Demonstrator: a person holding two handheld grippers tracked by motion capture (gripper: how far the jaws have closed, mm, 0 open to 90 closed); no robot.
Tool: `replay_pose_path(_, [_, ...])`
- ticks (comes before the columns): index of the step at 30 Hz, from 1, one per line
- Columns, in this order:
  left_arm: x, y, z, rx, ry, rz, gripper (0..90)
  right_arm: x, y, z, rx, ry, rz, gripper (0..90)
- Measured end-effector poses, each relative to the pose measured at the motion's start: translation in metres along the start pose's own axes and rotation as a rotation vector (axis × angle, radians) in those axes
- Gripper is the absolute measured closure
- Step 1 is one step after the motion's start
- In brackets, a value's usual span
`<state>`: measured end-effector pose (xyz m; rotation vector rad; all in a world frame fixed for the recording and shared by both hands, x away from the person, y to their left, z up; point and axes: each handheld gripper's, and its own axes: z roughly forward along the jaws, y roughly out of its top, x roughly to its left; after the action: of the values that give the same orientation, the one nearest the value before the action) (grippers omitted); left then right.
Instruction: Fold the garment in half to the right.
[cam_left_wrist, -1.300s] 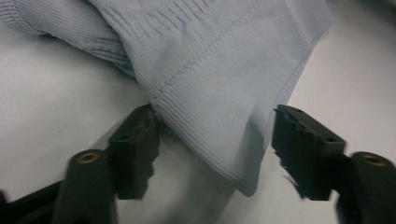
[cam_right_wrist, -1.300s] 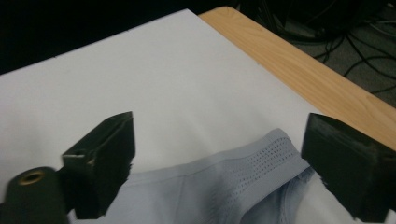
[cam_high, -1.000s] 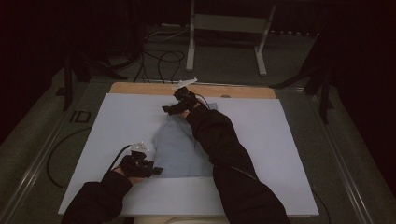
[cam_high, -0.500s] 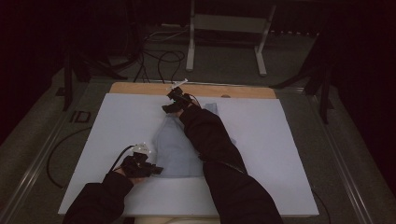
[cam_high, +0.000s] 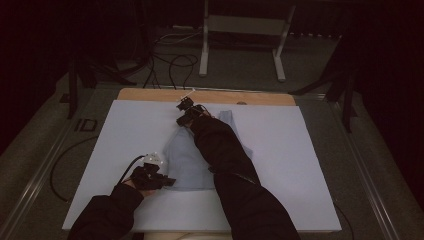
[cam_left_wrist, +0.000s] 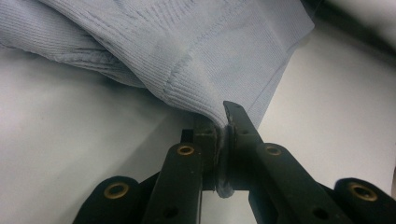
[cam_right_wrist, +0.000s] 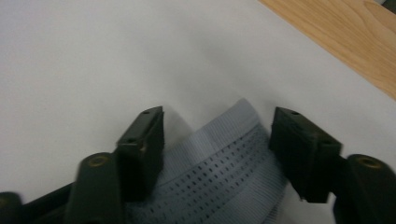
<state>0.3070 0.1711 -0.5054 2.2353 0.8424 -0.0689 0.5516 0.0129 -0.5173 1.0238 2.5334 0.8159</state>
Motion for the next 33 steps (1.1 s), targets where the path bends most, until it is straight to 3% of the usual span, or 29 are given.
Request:
replay_pose_path(4, [-0.001,0.0,0.0,0.0,-0.002,0.002,86.1,-0.002,0.0,-0.001,0.004,0.008,-0.012,50.5])
replay_pose_path(7, [-0.001,0.0,0.0,-0.003,0.001,-0.004,86.2,-0.004,0.001,-0.003,0.016,-0.003,-0.039,68.3])
replay_pose_path(9, [-0.001,0.0,-0.001,-0.007,0.004,-0.011,86.2,-0.004,0.002,-0.004,0.024,-0.009,-0.06,74.9])
replay_pose_path(11, [0.001,0.001,-0.002,-0.011,0.01,-0.016,86.2,-0.006,0.002,-0.005,0.028,-0.006,-0.058,85.3])
replay_pose_path(13, [0.001,0.001,-0.002,-0.011,0.003,-0.017,86.4,-0.008,0.002,-0.007,0.03,0.023,-0.048,86.6])
replay_pose_path(20, [-0.002,0.004,-0.004,-0.014,0.007,-0.005,86.6,-0.007,0.004,-0.016,0.019,0.026,-0.073,87.2])
replay_pose_path(33, [-0.011,0.017,-0.009,-0.029,0.002,0.035,86.8,-0.016,0.012,-0.055,-0.06,0.031,-0.085,87.3])
